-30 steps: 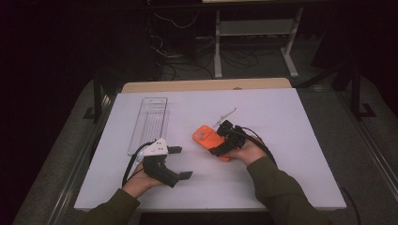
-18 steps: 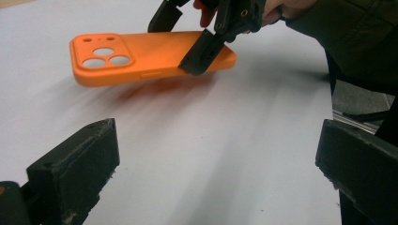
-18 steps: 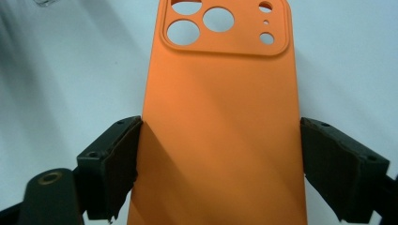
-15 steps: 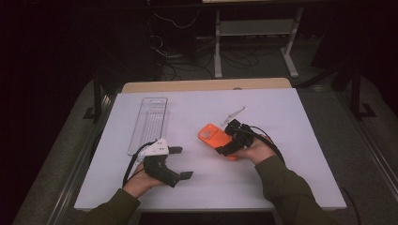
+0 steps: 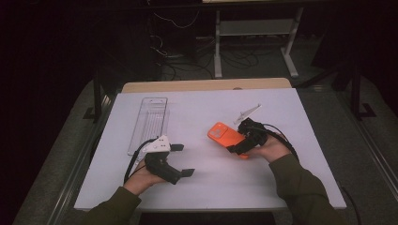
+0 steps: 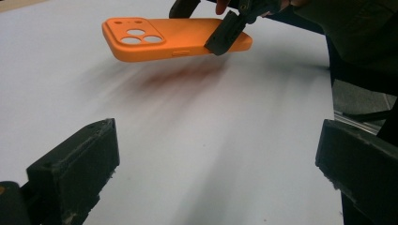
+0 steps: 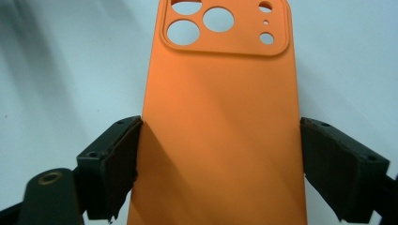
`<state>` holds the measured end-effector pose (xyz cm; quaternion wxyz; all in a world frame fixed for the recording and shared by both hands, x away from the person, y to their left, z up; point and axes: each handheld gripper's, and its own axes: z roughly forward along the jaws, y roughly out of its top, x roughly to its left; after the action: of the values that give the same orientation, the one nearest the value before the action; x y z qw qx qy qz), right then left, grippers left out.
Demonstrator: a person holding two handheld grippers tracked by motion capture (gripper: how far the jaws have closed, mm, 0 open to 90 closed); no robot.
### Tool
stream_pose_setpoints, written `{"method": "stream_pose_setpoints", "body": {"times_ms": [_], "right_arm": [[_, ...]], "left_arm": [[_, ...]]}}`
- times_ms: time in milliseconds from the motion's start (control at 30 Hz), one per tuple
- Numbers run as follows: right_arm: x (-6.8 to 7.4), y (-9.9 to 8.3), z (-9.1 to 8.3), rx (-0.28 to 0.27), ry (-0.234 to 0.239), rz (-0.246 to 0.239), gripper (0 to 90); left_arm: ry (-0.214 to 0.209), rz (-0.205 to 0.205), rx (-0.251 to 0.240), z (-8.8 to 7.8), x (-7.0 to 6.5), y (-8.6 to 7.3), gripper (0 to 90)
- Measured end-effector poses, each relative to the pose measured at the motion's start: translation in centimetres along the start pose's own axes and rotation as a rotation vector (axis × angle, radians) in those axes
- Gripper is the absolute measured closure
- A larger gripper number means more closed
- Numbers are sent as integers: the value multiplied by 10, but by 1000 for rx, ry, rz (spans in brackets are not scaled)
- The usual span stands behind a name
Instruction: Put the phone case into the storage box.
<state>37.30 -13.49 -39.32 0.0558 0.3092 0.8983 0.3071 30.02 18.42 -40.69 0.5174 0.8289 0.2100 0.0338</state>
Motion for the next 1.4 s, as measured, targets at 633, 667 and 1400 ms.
{"method": "stream_pose_setpoints", "body": {"times_ms": [633, 667, 1400], "right_arm": [[-13, -12, -9, -7, 54, -97, 152], [-13, -12, -9, -9, 59, -104, 152], [-25, -20, -26, 2, 66, -185, 152]], "left_arm": [[-29, 24, 22, 12, 3, 26, 0], [-30, 19, 23, 13, 3, 27, 0], [-71, 86, 61, 38, 13, 60, 0]]}}
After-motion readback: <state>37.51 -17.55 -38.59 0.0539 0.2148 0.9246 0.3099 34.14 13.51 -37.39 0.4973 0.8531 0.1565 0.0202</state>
